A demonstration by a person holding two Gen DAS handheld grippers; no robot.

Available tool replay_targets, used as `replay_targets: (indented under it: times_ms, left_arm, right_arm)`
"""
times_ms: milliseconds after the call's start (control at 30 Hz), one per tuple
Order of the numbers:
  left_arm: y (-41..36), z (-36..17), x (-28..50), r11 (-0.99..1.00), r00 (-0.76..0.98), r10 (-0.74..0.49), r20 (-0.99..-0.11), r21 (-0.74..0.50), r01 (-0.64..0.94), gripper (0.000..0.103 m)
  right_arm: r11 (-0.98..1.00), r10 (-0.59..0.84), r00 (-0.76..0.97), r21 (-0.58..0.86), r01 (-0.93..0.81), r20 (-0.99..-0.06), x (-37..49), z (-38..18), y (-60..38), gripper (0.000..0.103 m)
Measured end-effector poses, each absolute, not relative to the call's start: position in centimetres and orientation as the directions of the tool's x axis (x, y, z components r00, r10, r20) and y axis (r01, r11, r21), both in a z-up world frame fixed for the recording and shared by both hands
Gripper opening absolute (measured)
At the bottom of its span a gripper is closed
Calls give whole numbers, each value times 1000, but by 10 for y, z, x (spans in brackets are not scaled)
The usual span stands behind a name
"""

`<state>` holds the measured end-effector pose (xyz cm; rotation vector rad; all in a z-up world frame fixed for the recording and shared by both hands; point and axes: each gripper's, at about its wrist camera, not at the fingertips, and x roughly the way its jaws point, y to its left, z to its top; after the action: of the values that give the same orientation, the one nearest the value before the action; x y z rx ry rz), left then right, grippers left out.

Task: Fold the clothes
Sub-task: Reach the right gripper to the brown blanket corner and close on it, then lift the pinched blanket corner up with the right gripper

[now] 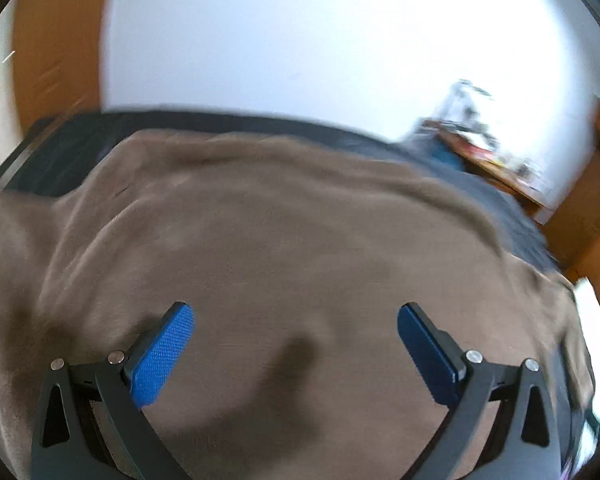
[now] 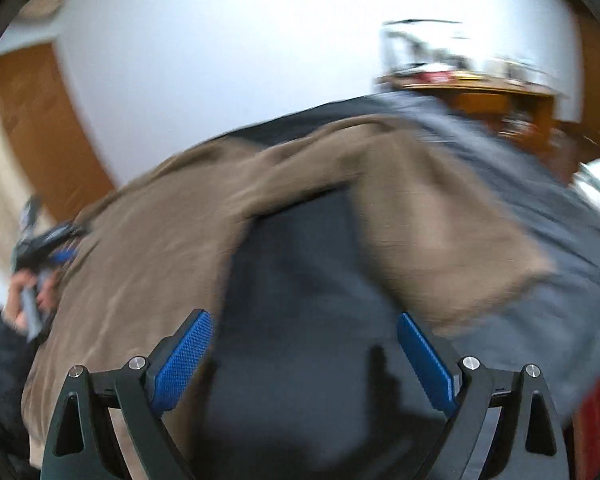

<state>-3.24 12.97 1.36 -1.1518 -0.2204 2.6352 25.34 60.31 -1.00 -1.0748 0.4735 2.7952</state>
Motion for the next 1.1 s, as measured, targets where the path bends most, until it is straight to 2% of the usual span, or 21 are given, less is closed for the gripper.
replay_targets:
  times_ms: [100, 200, 367, 533, 700, 1000, 1100]
  left_arm:
    - [169, 25, -9, -910, -638, 395, -661, -183, -373, 102]
    - [206, 20, 11, -863, -605, 424, -674, -98, -496, 102]
    - [223, 5, 13, -850, -578, 400, -711, -53, -523, 102]
    - [200, -6, -13, -883, -531, 409, -742, -173, -437, 102]
    - [187, -19, -28, -889, -484, 434, -760, -274, -368, 102]
    - [191, -21, -20, -892, -489, 423, -762, -257, -371, 102]
    - [189, -20, -19, -893, -490, 419, -765, -250, -373, 102]
  right_arm:
    - [-905, 51, -755, 290, -312, -654, 274, -6, 638, 89]
    - [-870, 50, -764, 348, -349, -643, 282, -6, 660, 83]
    - [-838, -10, -776, 430, -338, -630, 273, -14, 674, 61]
    - [-792, -37, -777, 493, -360, -628, 263, -28, 686, 47]
    - [-760, -22, -795, 527, -380, -606, 257, -30, 697, 45]
    - [-649, 71, -818, 596, -473, -571, 263, -33, 727, 45]
    - [-643, 51, -825, 613, -459, -563, 263, -35, 729, 45]
